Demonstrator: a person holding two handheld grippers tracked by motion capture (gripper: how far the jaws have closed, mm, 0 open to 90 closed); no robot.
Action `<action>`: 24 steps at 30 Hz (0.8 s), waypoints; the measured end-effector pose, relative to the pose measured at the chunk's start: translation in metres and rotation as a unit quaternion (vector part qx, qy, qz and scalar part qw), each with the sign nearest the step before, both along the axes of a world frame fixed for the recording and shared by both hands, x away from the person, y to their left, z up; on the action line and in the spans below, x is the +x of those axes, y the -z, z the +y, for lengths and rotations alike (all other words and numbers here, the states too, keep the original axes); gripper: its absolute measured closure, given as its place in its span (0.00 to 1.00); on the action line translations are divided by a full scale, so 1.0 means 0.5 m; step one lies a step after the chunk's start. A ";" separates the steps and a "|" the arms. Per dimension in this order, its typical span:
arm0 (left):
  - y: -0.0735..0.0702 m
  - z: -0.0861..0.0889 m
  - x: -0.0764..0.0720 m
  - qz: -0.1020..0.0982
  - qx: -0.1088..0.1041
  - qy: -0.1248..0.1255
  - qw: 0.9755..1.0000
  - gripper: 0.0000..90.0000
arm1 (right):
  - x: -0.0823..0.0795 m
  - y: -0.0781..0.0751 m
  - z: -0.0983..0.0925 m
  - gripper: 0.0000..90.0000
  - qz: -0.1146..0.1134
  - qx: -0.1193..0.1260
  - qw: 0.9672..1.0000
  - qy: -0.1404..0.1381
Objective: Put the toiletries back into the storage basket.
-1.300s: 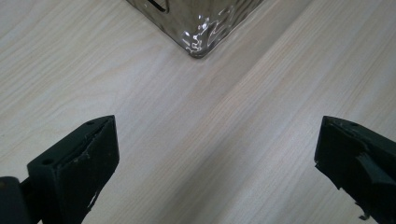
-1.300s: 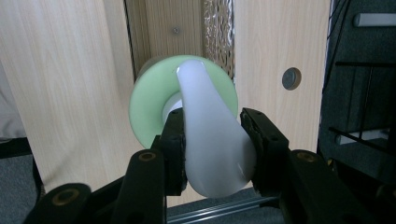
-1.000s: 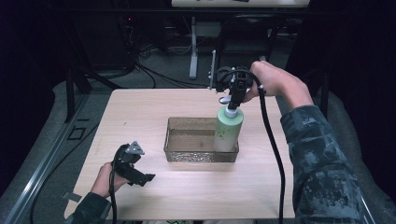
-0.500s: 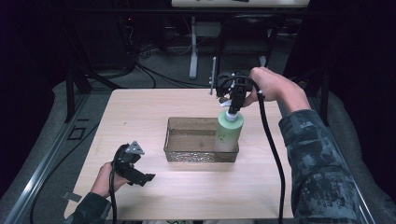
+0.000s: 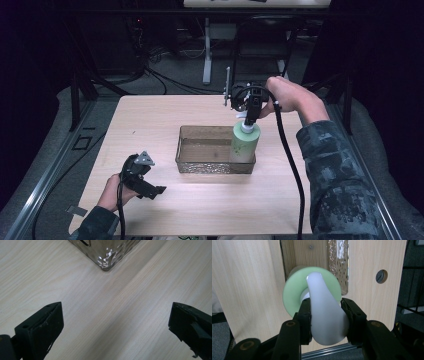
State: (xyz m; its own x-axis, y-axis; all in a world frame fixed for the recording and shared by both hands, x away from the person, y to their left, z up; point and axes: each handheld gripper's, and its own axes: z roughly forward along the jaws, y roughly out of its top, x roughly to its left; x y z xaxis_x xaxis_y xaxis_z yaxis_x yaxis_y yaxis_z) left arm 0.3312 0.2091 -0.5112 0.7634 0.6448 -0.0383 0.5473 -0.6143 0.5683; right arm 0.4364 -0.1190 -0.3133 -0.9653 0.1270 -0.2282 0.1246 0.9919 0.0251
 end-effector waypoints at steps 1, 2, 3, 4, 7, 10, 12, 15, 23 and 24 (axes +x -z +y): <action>0.000 0.000 0.000 0.001 0.001 0.001 1.000 0.00 | 0.000 0.001 0.000 0.70 0.000 -0.001 1.000 0.000; 0.000 0.000 0.000 0.000 0.000 0.000 1.000 0.00 | -0.001 0.002 0.001 0.70 0.001 -0.001 1.000 0.000; 0.000 0.000 0.000 0.000 0.000 0.000 1.000 0.00 | -0.001 0.003 0.001 0.70 0.001 -0.003 1.000 0.000; 0.000 0.000 0.000 0.000 -0.001 0.000 1.000 0.00 | -0.001 0.003 0.001 0.70 0.000 -0.003 1.000 -0.002; -0.002 0.000 0.000 0.001 -0.002 0.001 1.000 0.00 | -0.002 0.011 0.001 0.70 0.001 -0.007 1.000 0.000; -0.001 0.001 0.000 0.001 -0.001 0.000 1.000 0.00 | 0.000 0.020 -0.002 0.70 0.002 -0.005 1.000 -0.001; -0.001 0.001 0.000 0.001 -0.001 0.000 1.000 0.00 | 0.000 0.020 -0.004 0.70 0.001 0.001 1.000 0.001; 0.000 0.000 0.001 0.002 0.000 0.000 1.000 0.00 | 0.001 0.020 -0.006 0.70 0.000 0.007 1.000 0.001; -0.001 0.000 -0.001 0.000 0.001 0.002 1.000 0.00 | 0.003 0.024 -0.007 0.69 -0.004 0.043 0.999 0.006; -0.001 0.000 -0.001 0.001 0.001 0.002 1.000 0.00 | 0.004 0.024 -0.007 0.69 -0.004 0.045 0.999 0.007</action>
State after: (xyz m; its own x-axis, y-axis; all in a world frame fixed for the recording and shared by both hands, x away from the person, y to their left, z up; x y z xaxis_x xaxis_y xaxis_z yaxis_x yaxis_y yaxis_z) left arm 0.3307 0.2091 -0.5109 0.7658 0.6420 -0.0376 0.5456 -0.6177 0.5663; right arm 0.4383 -0.1226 -0.3253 -0.9613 0.1618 -0.2229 0.1388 0.9836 0.1153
